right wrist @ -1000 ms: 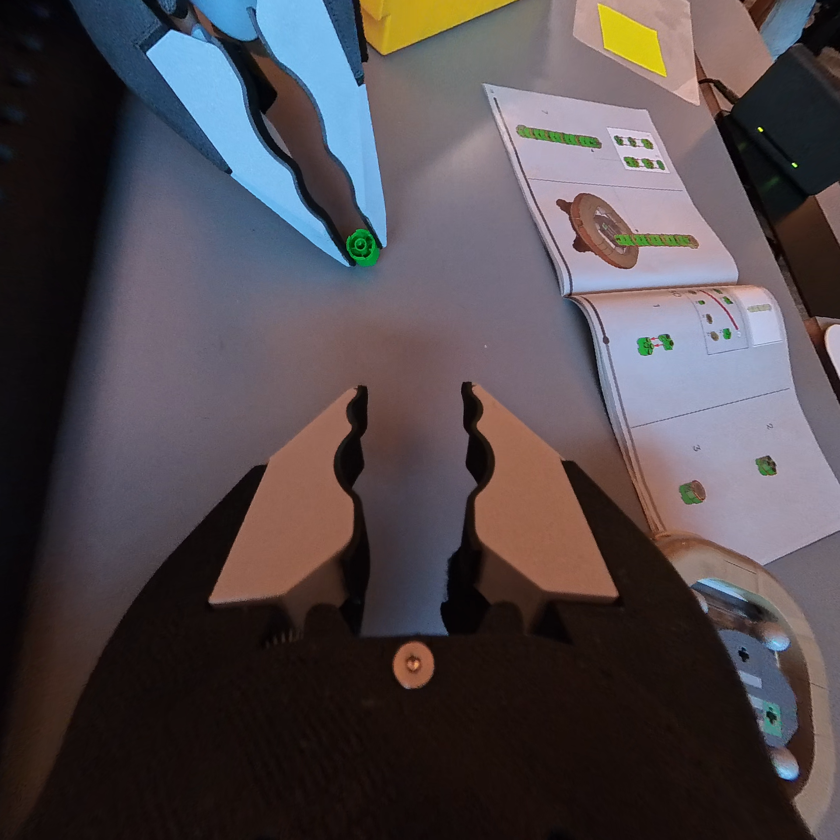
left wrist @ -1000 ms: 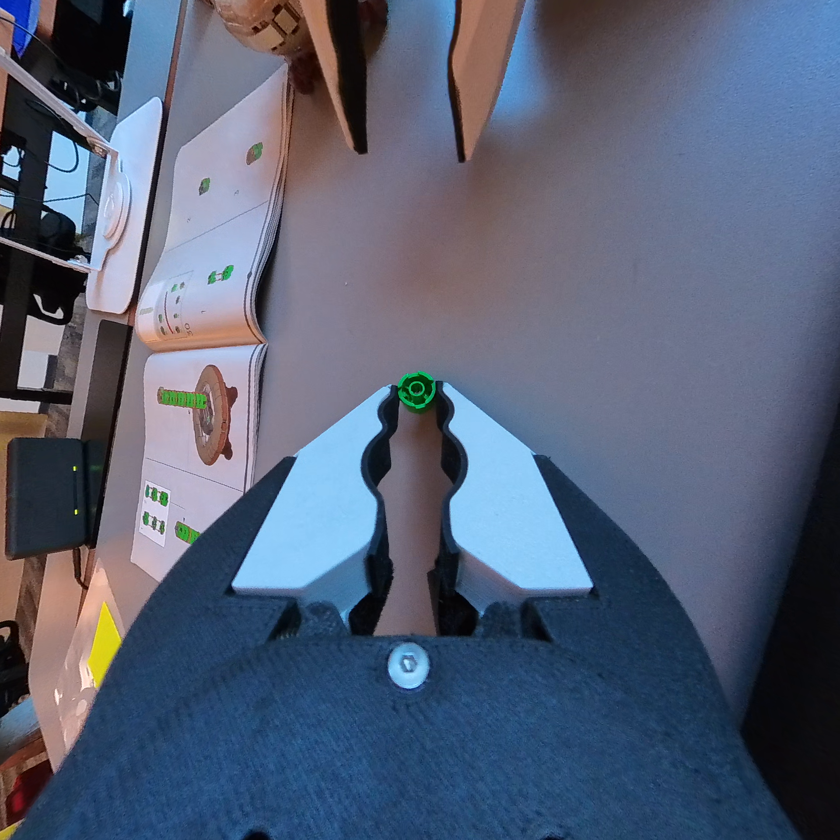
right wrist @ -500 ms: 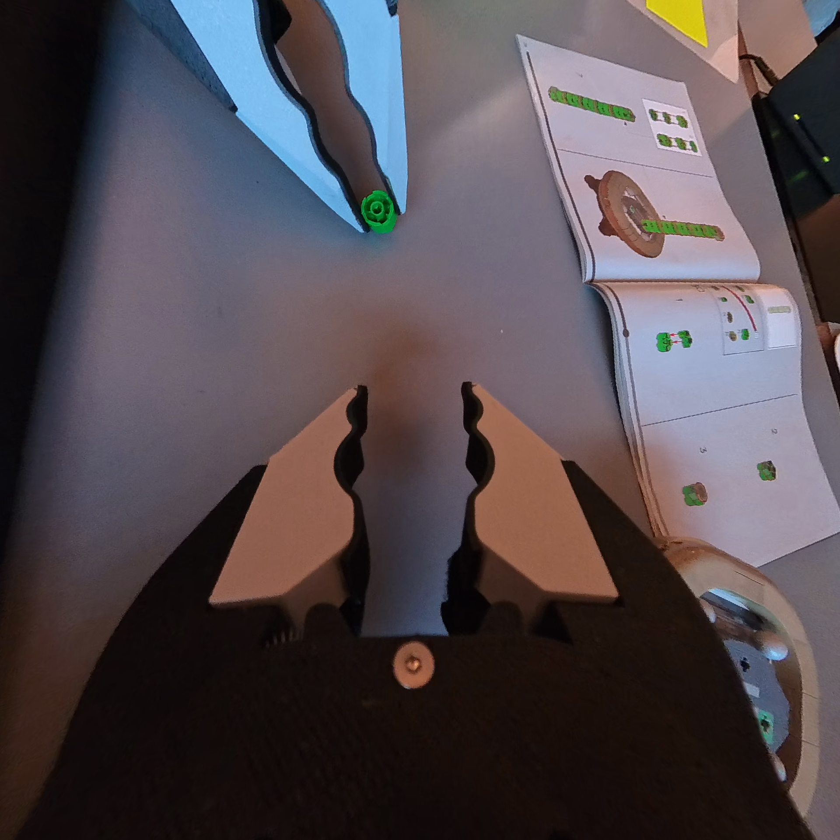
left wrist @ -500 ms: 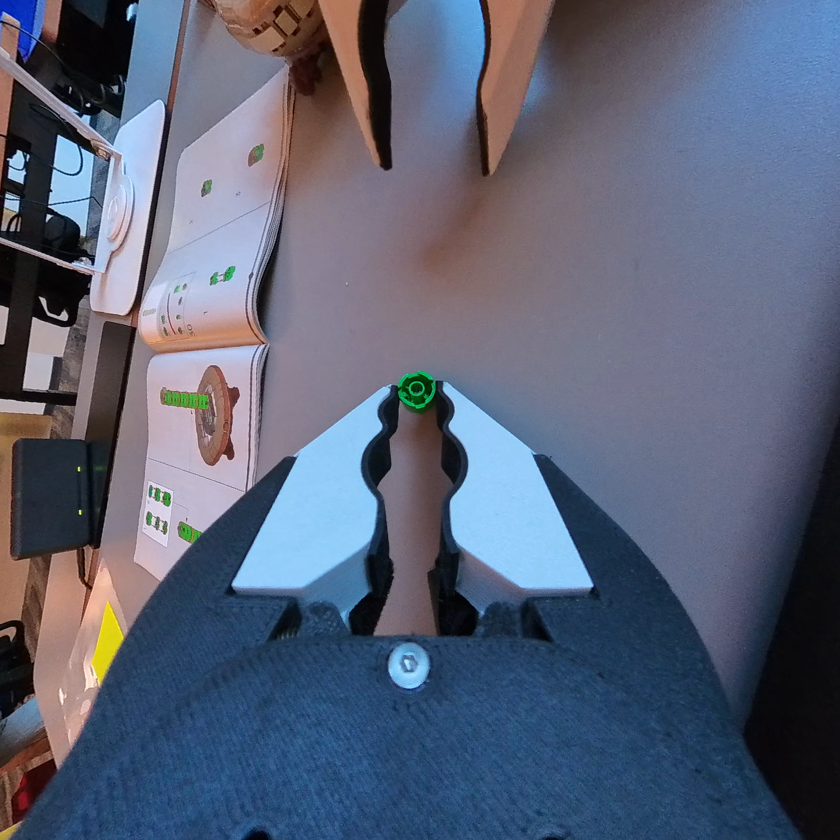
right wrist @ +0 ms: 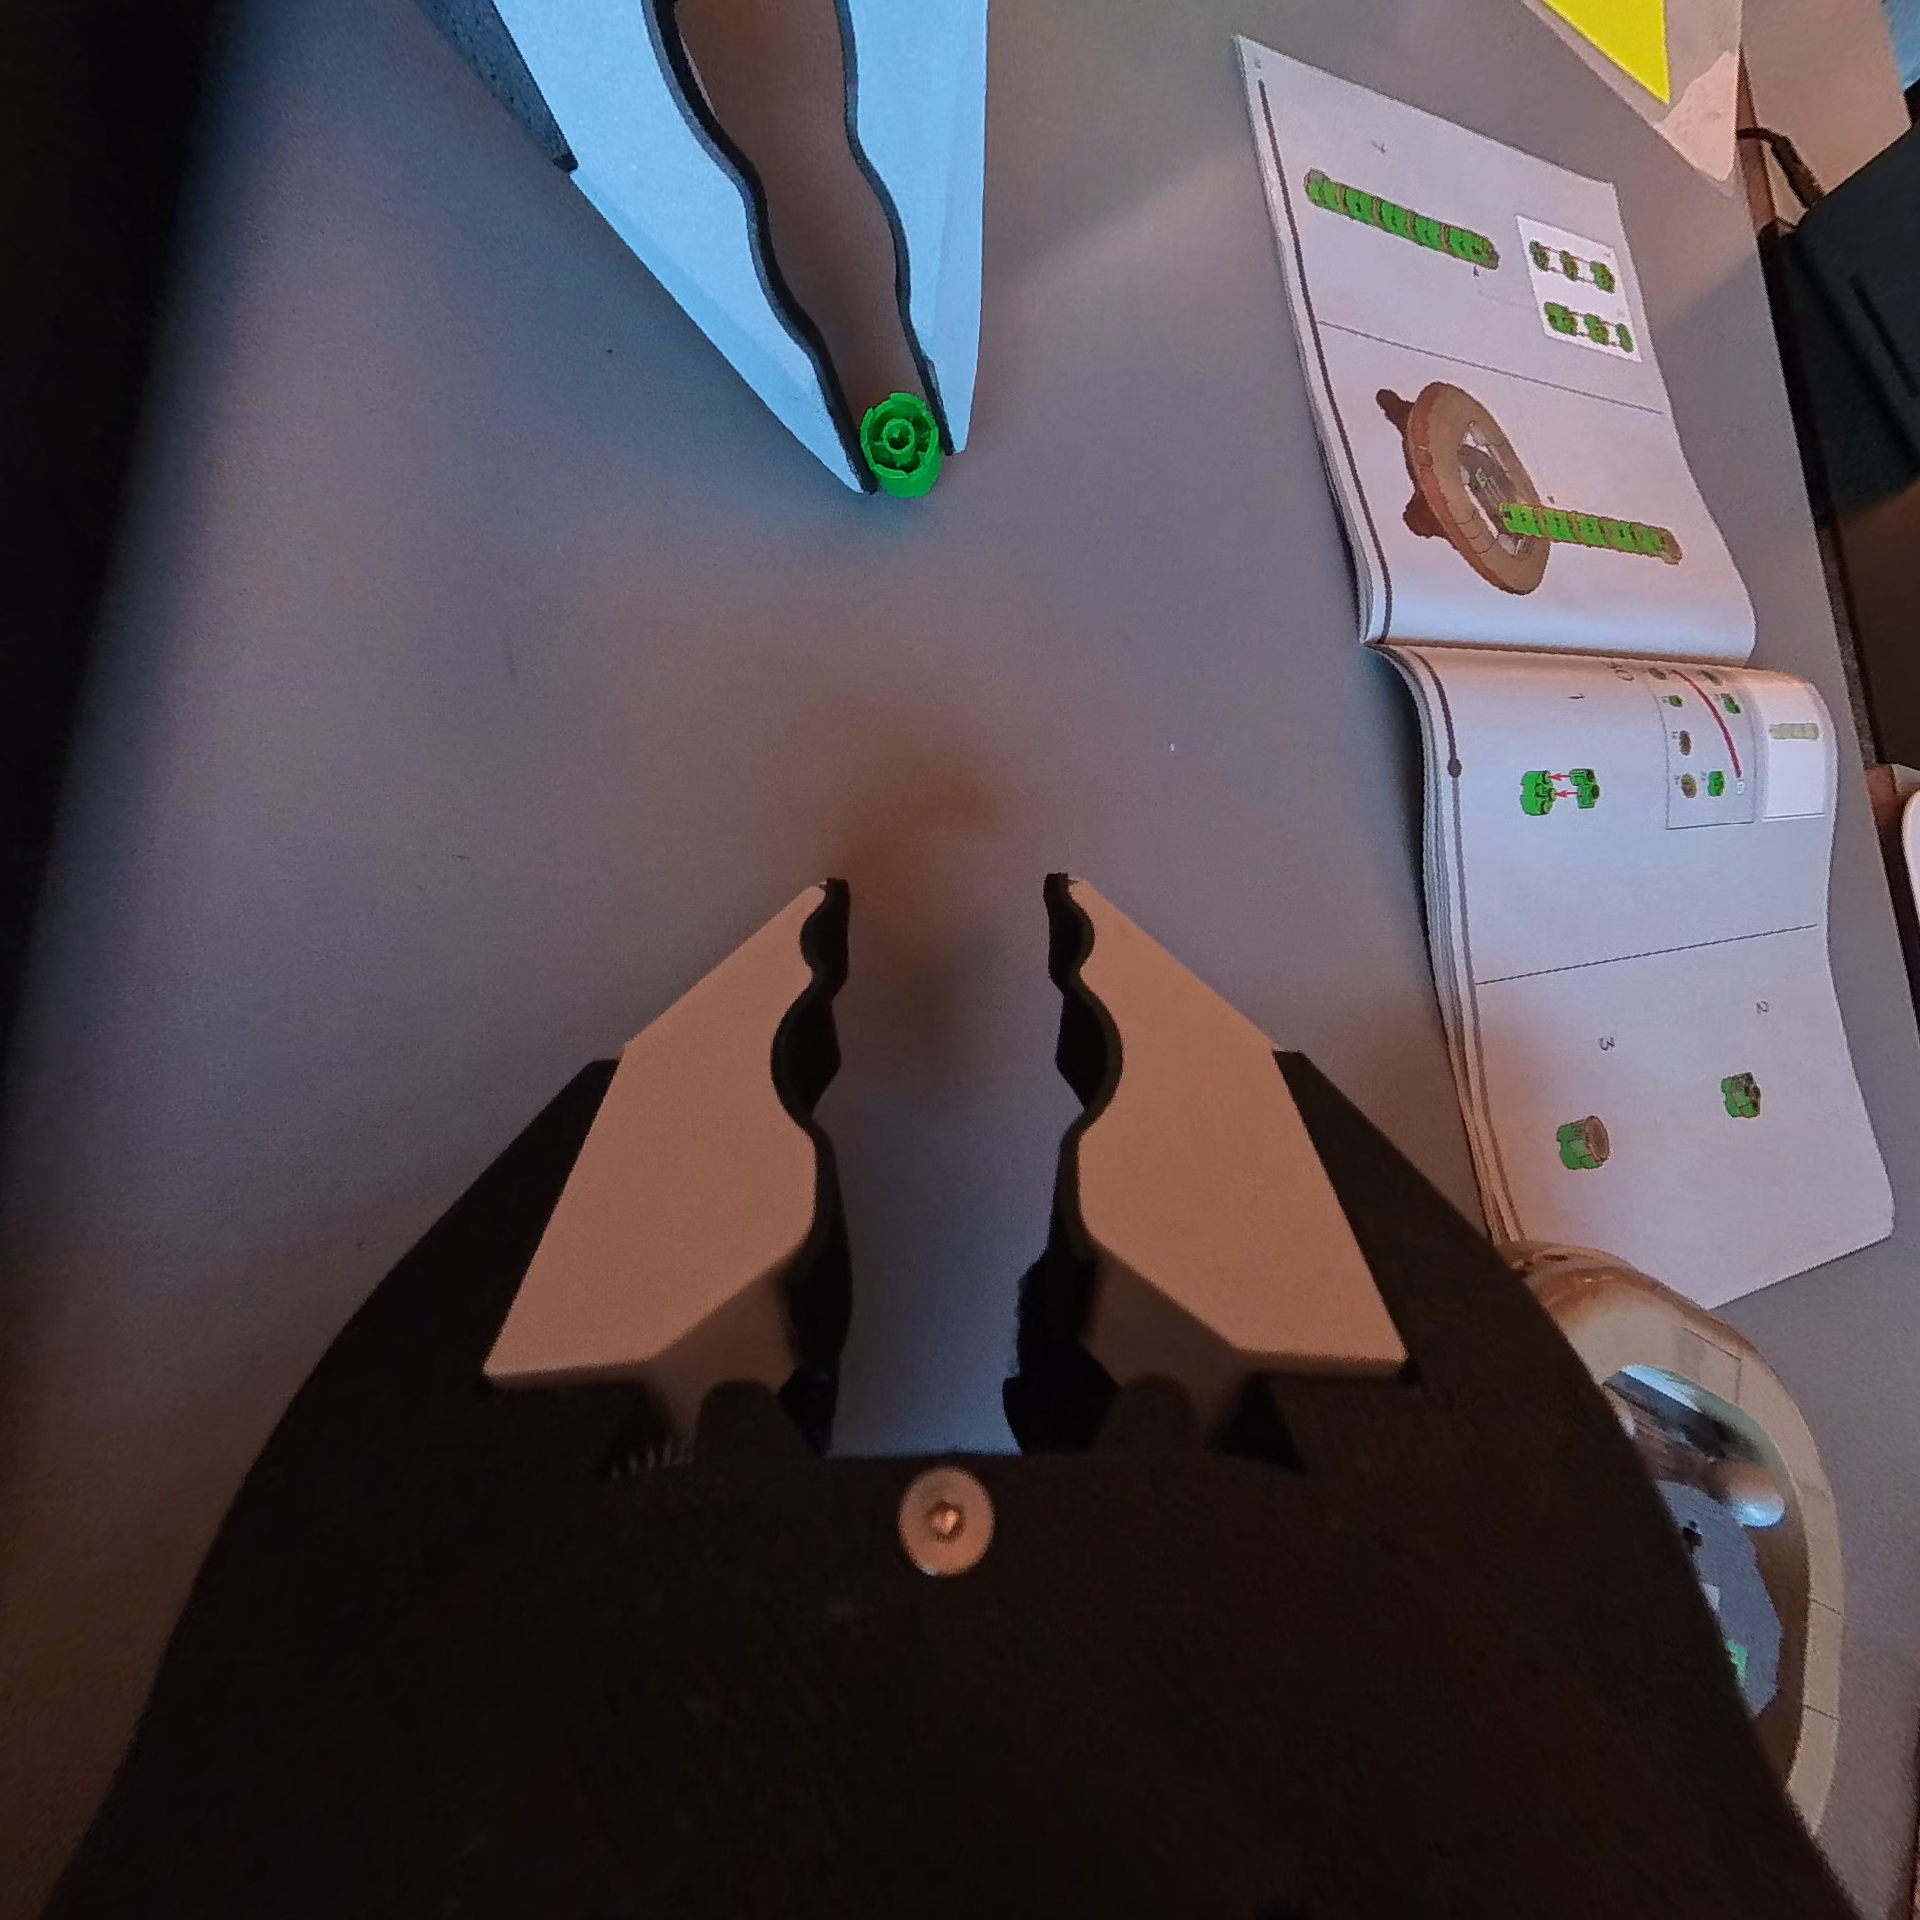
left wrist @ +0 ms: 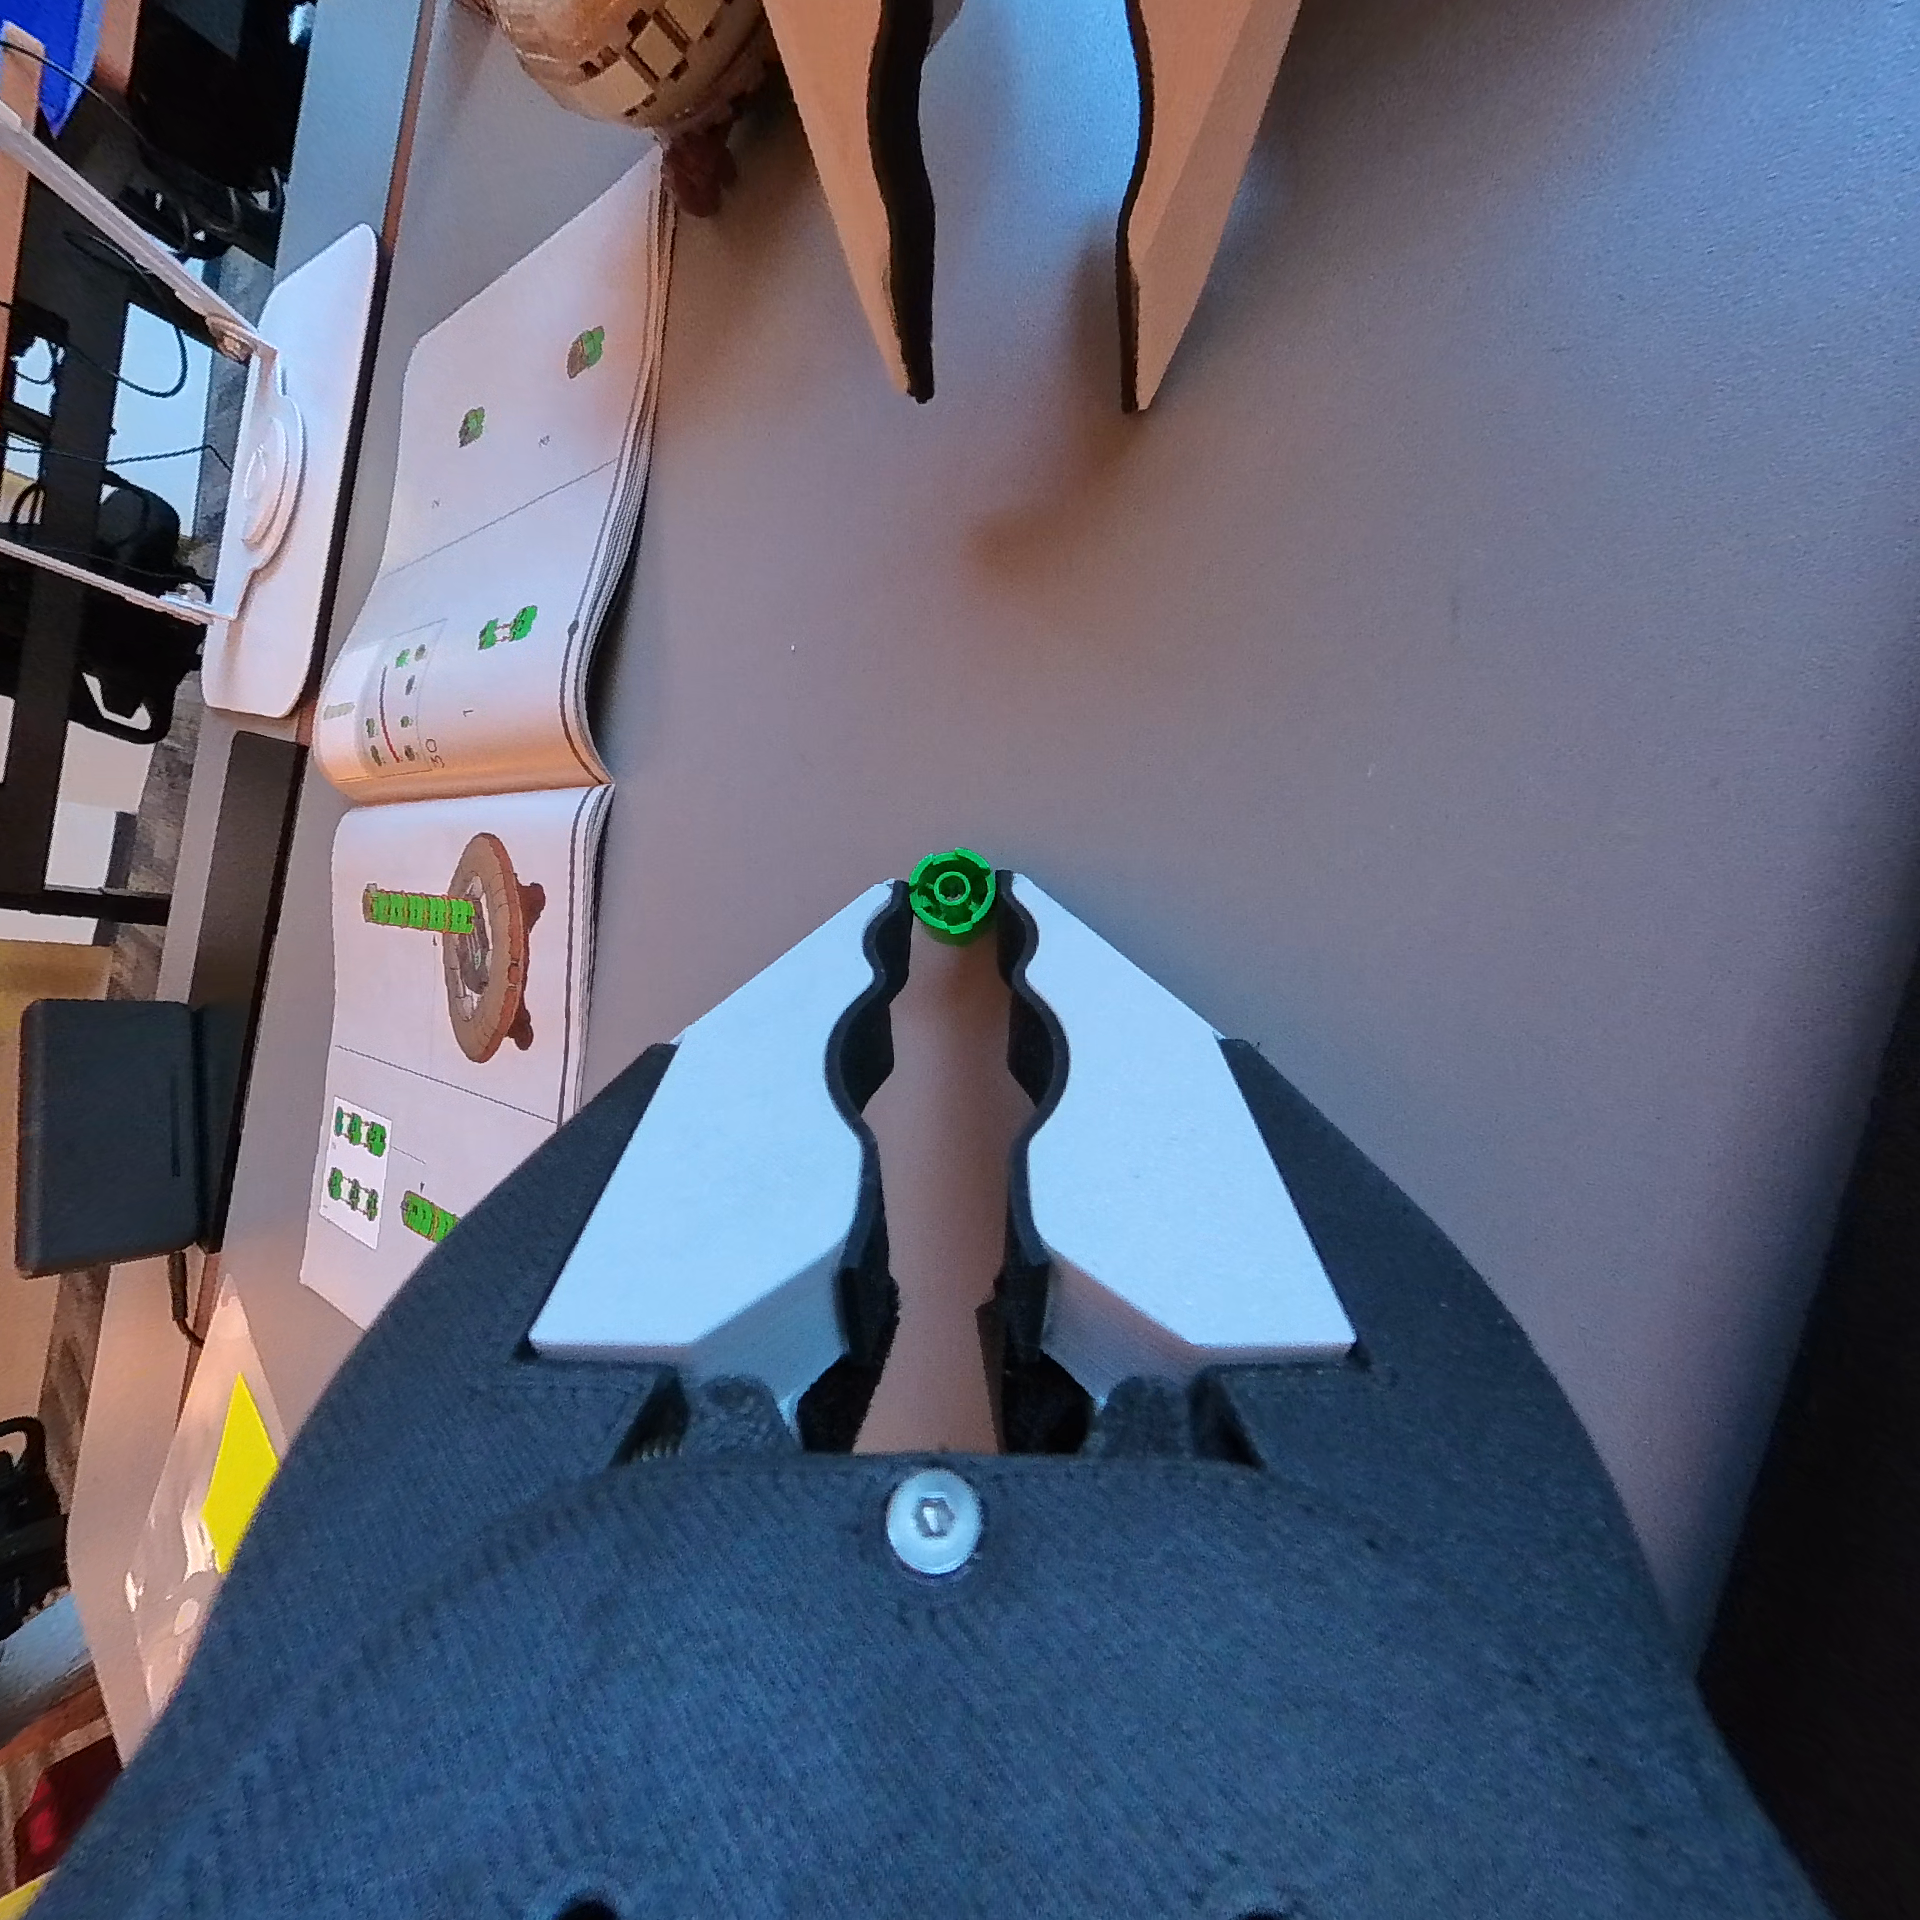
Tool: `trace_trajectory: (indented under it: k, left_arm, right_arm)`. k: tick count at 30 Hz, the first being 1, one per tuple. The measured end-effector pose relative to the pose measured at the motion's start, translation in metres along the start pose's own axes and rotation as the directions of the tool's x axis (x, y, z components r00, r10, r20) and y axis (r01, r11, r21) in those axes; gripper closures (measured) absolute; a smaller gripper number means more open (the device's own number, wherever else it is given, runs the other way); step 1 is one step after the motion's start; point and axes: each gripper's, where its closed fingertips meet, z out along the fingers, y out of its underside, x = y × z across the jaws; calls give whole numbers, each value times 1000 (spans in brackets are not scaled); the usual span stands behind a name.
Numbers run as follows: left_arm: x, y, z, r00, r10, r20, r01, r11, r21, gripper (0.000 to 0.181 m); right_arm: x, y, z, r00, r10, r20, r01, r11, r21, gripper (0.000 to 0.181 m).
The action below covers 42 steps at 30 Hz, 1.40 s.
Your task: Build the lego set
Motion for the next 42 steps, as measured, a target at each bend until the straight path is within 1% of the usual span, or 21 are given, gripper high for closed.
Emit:
trace_trajectory:
  k: [8, 9, 11, 12, 13, 14, 16, 18, 19, 21, 23, 28, 30, 32, 36, 42]
  left_arm:
    - [-2, 1, 0, 1000, -1, 12, 1, 1000, -10, 167]
    - [-3, -2, -1, 1000, -13, 16, 13, 1000, 9, 167]
    - [-5, -19, -9, 998, -63, 3, 63, 992, 107, 167]
    - [-7, -28, -14, 996, -90, 0, 89, 983, 163, 167]
    - [-10, -35, -20, 994, -113, -2, 111, 972, 208, 167]
    - [-13, -38, -23, 991, -132, -3, 129, 963, 235, 167]
    - [-16, -36, -24, 988, -157, -9, 155, 960, 234, 166]
    - [-13, -31, -20, 990, -143, -11, 142, 969, 203, 166]
    - [-11, -29, -18, 992, -122, -10, 122, 975, 188, 166]
    - [-5, -26, -14, 997, -82, -9, 83, 984, 157, 166]
    - [-4, -24, -12, 998, -66, -8, 67, 988, 138, 166]
    - [-8, -25, -15, 996, -86, 0, 84, 985, 154, 167]
    - [-8, -24, -15, 997, -80, 3, 78, 986, 148, 166]
    - [-7, -23, -14, 997, -71, 4, 69, 988, 140, 166]
    - [-7, -23, -14, 998, -67, 6, 66, 988, 142, 167]
    - [-8, -27, -17, 997, -76, 8, 73, 984, 165, 167]
  right_arm:
    - [0, -2, 0, 1000, -17, -4, 17, 1000, 3, 145]
    - [-1, -5, -1, 1000, -15, 0, 15, 1000, 20, 145]
    - [-4, -18, -7, 1000, 5, 25, -7, 996, 91, 151]
    - [-6, -28, -12, 999, 13, 42, -19, 990, 143, 155]
    - [-8, -39, -19, 998, 12, 67, -25, 978, 205, 164]
    - [-10, -51, -28, 996, 9, 85, -33, 960, 279, 168]
    - [-12, -75, -51, 992, 25, 126, -77, 900, 428, 168]
    - [-13, -91, -74, 976, 47, 211, -157, 827, 540, 168]
    - [-12, -96, -84, 967, 57, 247, -194, 795, 575, 168]
    - [-7, -101, -97, 960, 76, 270, -233, 751, 618, 172]
    - [-6, -103, -105, 961, 66, 269, -231, 725, 649, 181]
    - [-6, -110, -119, 970, 31, 241, -198, 680, 706, 181]
    - [-9, -114, -130, 976, -11, 216, -158, 646, 747, 181]
    - [-12, -116, -137, 983, -47, 177, -108, 628, 771, 181]
    - [-22, -117, -138, 986, -113, 121, -21, 641, 767, 181]
    - [-34, -117, -130, 978, -176, 110, 36, 667, 744, 181]
